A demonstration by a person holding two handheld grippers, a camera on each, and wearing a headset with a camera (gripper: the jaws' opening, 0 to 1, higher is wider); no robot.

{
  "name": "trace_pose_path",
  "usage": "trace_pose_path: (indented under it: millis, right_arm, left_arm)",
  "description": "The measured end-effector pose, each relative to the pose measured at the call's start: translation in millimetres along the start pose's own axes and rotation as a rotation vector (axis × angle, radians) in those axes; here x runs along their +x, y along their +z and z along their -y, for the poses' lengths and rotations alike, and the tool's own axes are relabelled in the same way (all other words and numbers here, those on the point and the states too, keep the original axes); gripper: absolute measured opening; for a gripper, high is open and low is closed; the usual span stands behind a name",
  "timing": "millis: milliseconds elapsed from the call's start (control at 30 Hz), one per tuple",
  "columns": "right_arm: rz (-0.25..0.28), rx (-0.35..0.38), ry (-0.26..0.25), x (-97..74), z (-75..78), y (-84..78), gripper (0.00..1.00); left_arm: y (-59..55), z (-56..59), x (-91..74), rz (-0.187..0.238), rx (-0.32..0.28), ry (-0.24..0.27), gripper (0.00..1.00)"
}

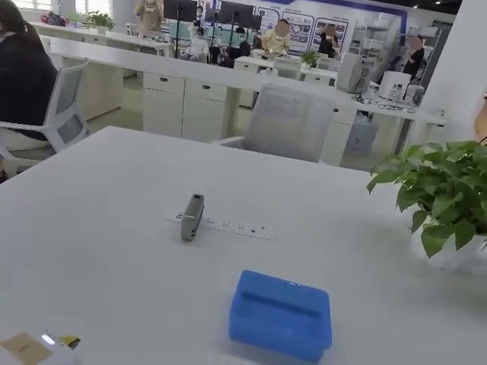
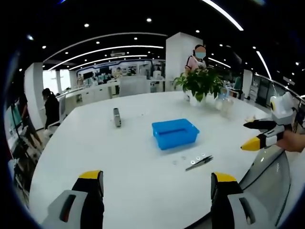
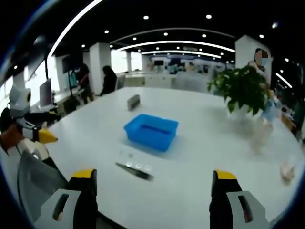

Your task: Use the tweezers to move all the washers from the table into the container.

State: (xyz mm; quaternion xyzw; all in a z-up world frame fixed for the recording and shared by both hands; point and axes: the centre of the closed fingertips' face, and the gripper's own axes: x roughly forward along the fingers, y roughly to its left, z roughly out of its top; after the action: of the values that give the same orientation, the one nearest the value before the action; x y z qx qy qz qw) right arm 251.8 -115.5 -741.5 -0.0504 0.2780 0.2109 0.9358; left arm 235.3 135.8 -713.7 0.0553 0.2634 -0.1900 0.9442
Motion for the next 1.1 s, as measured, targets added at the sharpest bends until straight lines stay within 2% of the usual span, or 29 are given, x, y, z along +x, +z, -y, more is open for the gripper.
trace_pose_path:
  millis: [200, 300, 333, 400, 467, 500, 533, 600, 667, 733, 767, 867, 933, 967, 1033, 1100]
  right_arm:
    - [-0.01, 0.0, -0.01, 1.6, 4.1, -2.3, 0.99]
    - [-0.015, 0.003, -0.014, 2.7, 6.2, -3.6, 0.99]
    - [-0.015, 0.004, -0.016, 3.4, 6.5, -3.7, 0.99]
    - [-0.017, 0.007, -0.017, 5.5, 6.4, -4.1, 0.99]
    - [-0.023, 0.009, -0.014, 7.2, 5.4, -5.4, 0.97]
    - [-0.026, 0.01, -0.015, 8.0, 5.2, -5.9, 0.97]
    - [-0.03, 0.01, -0.016, 8.7, 5.2, -6.6, 0.97]
    - [-0.034, 0.019, -0.017, 8.9, 4.8, -8.1, 0.97]
    - [-0.045, 0.027, -0.012, 8.8, 3.0, -11.5, 0.96]
    - [-0.054, 0.025, -0.008, 8.3, 0.9, -14.6, 0.96]
    - [-0.058, 0.023, -0.006, 8.1, 0.2, -15.7, 0.96]
    - [-0.066, 0.023, -0.008, 7.8, -0.8, -17.7, 0.95]
    - [-0.067, 0.027, -0.008, 7.9, -2.4, -18.5, 0.94]
    - [-0.069, 0.026, -0.01, 8.3, -2.6, -19.5, 0.94]
    - [-0.077, 0.024, -0.024, 9.3, -0.4, -22.5, 0.93]
    - [-0.067, 0.031, -0.036, 9.9, 1.6, -21.6, 0.91]
  left_arm:
    - [4.2, 2.9, 8.4, 0.005, 0.023, -0.028, 0.92]
    - [6.1, 6.6, 14.5, 0.01, 0.04, -0.062, 0.87]
    - [6.3, 14.0, 17.0, 0.01, 0.052, -0.113, 0.83]
    - [10.7, 25.3, 20.8, 0.041, 0.06, -0.188, 0.78]
    - [8.2, 28.0, 26.5, 0.021, 0.061, -0.213, 0.69]
    - [9.2, 31.6, 30.7, 0.022, 0.084, -0.236, 0.67]
    - [9.3, 32.0, 34.3, 0.019, 0.096, -0.237, 0.66]
    - [5.1, 36.1, 42.5, -0.01, 0.137, -0.273, 0.65]
    - [1.7, 41.5, 51.0, -0.037, 0.191, -0.312, 0.57]
    - [-2.6, 46.8, 60.1, -0.07, 0.24, -0.352, 0.44]
    - [-3.1, 48.7, 63.9, -0.072, 0.256, -0.366, 0.39]
    - [-4.5, 55.9, 77.9, -0.083, 0.276, -0.41, 0.34]
    - [-11.3, 60.1, 87.9, -0.119, 0.301, -0.448, 0.29]
    - [-15.0, 61.8, 93.6, -0.135, 0.342, -0.463, 0.27]
    - [-18.5, 64.3, 104.8, -0.134, 0.368, -0.469, 0.23]
    - [-25.3, 66.9, 112.6, -0.16, 0.389, -0.492, 0.21]
